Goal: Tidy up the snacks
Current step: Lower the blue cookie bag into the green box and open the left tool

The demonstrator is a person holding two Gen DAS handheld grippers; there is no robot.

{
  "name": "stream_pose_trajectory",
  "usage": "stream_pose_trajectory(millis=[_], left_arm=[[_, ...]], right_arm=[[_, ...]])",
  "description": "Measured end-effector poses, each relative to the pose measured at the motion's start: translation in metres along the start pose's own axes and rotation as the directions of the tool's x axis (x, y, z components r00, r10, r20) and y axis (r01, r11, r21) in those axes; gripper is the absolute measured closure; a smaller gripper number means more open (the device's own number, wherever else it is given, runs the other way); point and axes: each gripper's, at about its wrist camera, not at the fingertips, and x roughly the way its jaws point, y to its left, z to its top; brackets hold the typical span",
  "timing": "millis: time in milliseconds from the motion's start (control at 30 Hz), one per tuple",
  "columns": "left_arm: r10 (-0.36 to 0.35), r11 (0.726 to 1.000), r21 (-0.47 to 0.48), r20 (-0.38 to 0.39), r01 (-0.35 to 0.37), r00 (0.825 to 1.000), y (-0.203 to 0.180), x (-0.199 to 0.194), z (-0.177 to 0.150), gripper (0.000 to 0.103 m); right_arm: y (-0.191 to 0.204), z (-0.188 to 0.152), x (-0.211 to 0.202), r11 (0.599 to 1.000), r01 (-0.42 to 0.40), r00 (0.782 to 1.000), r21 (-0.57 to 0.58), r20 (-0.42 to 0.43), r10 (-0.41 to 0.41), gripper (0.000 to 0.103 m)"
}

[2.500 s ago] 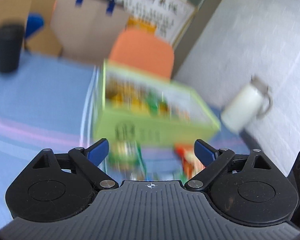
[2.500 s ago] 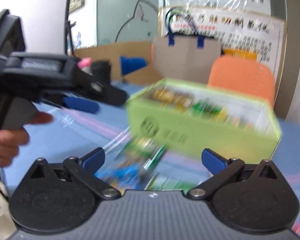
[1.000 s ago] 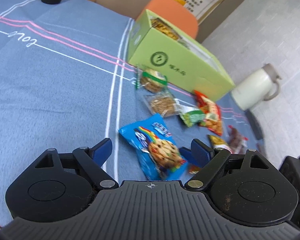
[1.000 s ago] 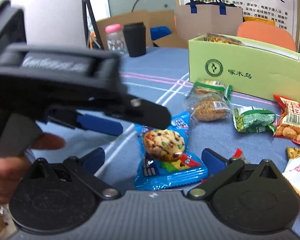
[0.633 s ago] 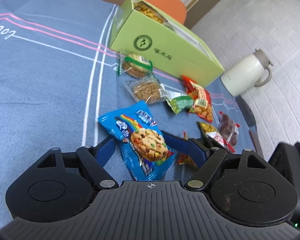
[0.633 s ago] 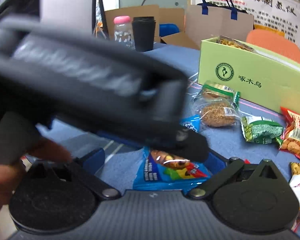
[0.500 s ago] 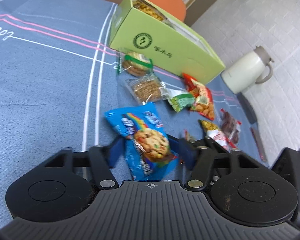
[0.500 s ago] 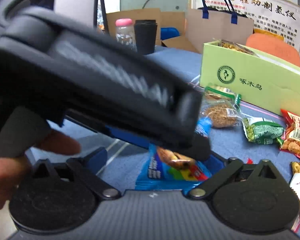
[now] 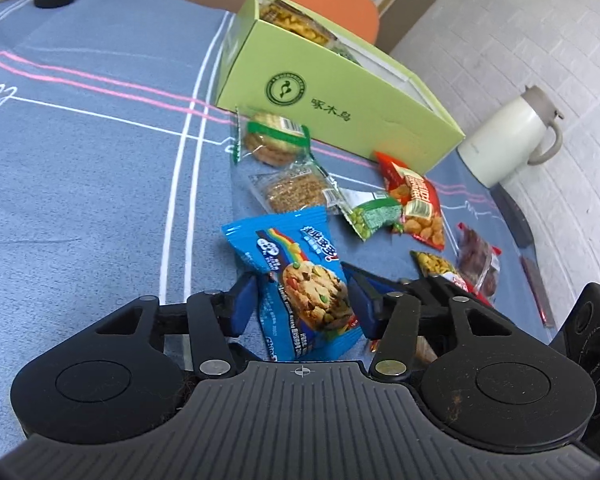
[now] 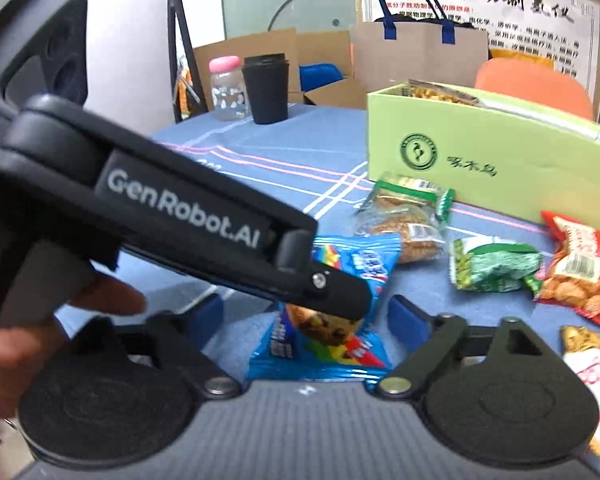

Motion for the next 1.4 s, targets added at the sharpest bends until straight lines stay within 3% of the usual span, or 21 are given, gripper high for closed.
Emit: stream_pose_trajectory(millis=[100, 133, 167, 233, 267, 400, 600, 733, 867, 1067, 1167, 1267, 1333, 1400], left_arm=[[-0.009, 1.0, -0.004, 0.003, 0.009, 1.0, 0.001, 0.002, 0.001, 0.072], [-0.007, 1.0, 0.0, 0.005, 0.007, 1.0, 0.001, 0.002, 0.001, 0.074], [0.001, 1.0, 0.007, 0.002, -0.001, 1.0, -0.001, 0.004, 0.0, 0.084], [0.014, 1.0, 0.01, 0.013, -0.014, 1.0, -0.001, 0.0, -0.001, 0.087], [0.012, 1.0, 0.006, 0.023, -0.012, 1.0, -0.001, -0.004, -0.001, 0.093], [-0.045, 0.999, -0.02, 0.071, 0.047, 0.996, -0.002, -0.021, 0.01, 0.094], [-0.096, 0.994, 0.078, 0.193, 0.082, 0.977, -0.048, -0.026, 0.072, 0.094], [-0.115, 0.988, 0.131, 0.219, 0.087, 0.969, -0.08, 0.005, 0.133, 0.094], [-0.06, 0.985, 0.168, 0.212, 0.024, 0.976, -0.106, 0.057, 0.179, 0.093], [0.077, 0.98, 0.175, 0.1, -0.094, 0.992, -0.11, 0.141, 0.211, 0.093], [0.104, 0.976, 0.183, 0.074, -0.116, 0.992, -0.104, 0.159, 0.21, 0.081], [0.07, 0.979, 0.185, 0.085, -0.085, 0.994, -0.1, 0.159, 0.208, 0.065], [0.044, 0.983, 0.172, 0.097, -0.06, 0.994, -0.099, 0.154, 0.206, 0.053], [0.026, 0.984, 0.174, 0.126, -0.048, 0.992, -0.1, 0.144, 0.206, 0.048]], right_arm=[[0.0, -0.004, 0.0, 1.0, 0.002, 1.0, -0.004, 0.007, -0.002, 0.014], [0.0, -0.007, -0.001, 0.999, 0.014, 1.0, -0.031, 0.006, -0.013, 0.023], [0.002, -0.004, 0.0, 0.999, 0.017, 1.0, -0.042, 0.006, -0.017, 0.032], [0.002, 0.0, 0.0, 0.999, 0.015, 1.0, -0.038, -0.003, -0.015, 0.037], [0.0, 0.002, -0.003, 0.999, 0.006, 1.0, -0.038, 0.006, -0.006, 0.038], [-0.003, 0.021, -0.019, 0.998, 0.022, 0.997, -0.061, 0.08, -0.017, 0.038], [-0.04, 0.078, -0.034, 0.986, 0.123, 0.97, -0.11, 0.225, -0.096, 0.038], [-0.094, 0.12, -0.018, 0.978, 0.177, 0.956, -0.11, 0.257, -0.144, 0.037], [-0.148, 0.152, 0.023, 0.972, 0.2, 0.965, -0.121, 0.197, -0.174, 0.038], [-0.202, 0.149, 0.085, 0.993, 0.105, 0.994, -0.06, 0.048, -0.102, 0.036], [-0.212, 0.145, 0.097, 0.998, 0.042, 0.999, -0.038, 0.004, -0.042, 0.03], [-0.217, 0.142, 0.1, 1.0, 0.011, 1.0, -0.001, -0.008, -0.011, 0.024], [-0.217, 0.142, 0.095, 1.0, 0.011, 1.0, -0.003, 0.003, -0.011, 0.009], [-0.214, 0.146, 0.083, 1.0, 0.021, 0.999, -0.021, 0.036, -0.02, 0.009]])
